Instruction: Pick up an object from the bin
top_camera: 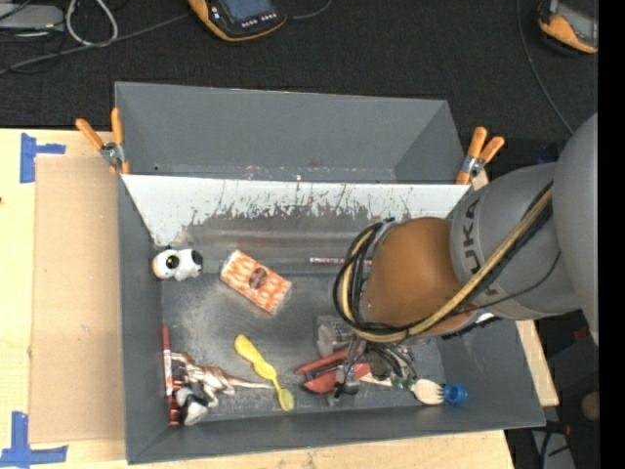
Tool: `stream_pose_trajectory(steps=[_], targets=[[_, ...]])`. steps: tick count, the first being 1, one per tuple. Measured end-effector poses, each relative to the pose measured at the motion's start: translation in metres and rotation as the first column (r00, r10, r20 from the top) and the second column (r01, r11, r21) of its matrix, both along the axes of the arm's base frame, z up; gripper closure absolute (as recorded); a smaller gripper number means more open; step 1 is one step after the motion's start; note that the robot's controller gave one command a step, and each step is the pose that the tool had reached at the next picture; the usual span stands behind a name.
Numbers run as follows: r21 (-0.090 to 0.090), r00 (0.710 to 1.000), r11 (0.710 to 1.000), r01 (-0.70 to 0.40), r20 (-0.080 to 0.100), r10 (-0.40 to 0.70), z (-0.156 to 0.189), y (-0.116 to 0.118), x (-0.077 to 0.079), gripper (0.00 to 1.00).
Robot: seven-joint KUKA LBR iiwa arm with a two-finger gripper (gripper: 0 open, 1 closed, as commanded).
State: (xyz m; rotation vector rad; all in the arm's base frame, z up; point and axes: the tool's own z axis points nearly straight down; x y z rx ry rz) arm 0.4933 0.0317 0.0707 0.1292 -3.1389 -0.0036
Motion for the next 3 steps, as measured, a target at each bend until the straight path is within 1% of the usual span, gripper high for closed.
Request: stream_pose_trajectory(steps=[1, 2, 3], targets=[[0.0, 1.0, 1.0, -0.007, -0.009, 0.007, 0.019, 0.0, -0.003, 1.0], [0.003, 0.962, 0.962, -0.272, -0.009, 0.272, 0.083, 0.004, -0.012, 1.0], [0.004, 0.95, 0.95, -0.313, -0.007, 0.313, 0.133, -0.002, 0.002, 1.0]])
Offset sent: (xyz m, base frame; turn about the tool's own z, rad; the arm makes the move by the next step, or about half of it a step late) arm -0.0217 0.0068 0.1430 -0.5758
